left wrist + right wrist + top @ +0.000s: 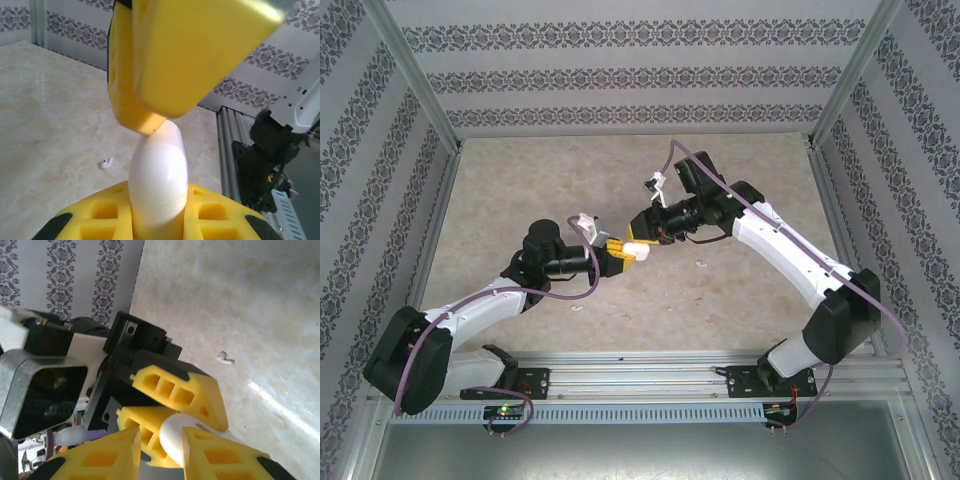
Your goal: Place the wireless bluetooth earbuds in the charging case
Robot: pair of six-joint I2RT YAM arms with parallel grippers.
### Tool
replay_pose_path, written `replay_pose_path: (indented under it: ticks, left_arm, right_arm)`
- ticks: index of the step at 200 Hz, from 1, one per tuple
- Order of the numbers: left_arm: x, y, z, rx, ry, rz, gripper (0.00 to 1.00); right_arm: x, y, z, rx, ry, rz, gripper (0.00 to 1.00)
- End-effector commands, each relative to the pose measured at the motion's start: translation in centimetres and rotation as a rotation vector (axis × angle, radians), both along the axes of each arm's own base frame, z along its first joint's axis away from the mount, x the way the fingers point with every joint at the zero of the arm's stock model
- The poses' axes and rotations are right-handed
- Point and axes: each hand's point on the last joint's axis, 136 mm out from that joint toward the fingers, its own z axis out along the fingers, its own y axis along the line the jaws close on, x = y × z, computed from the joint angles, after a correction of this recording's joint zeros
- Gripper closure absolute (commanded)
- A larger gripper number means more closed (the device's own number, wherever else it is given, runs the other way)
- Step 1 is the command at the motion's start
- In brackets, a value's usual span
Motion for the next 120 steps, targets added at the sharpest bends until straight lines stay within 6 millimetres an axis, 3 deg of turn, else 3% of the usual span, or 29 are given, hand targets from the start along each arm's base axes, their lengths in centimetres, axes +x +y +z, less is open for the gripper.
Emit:
replay_pose_path:
  ticks: [1, 54, 89, 120]
  left_arm:
    - [1.4, 0.5, 0.1, -0.004, 0.003, 0.065, 1.00]
    - [3.2, 0.7, -0.2, -0.012, 0.049, 0.123, 1.00]
    - [8.3, 4.2, -3.2, 0.022, 0.399, 0.390, 1.00]
    - [11.2, 6.8, -3.9, 0.010, 0.478, 0.465, 1.00]
  right_arm:
    - [-2.0, -0.7, 0.4, -0.004, 0.013, 0.027, 0.72]
    - [-0.5, -3.2, 0.4, -0.079, -0.074, -0.091, 0.70]
    - [1.2, -6.0, -1.1, -0.217, -0.128, -0.225, 0.72]
    - [2.2, -7.9, -2.3, -0.337, -0.196, -0.338, 0.71]
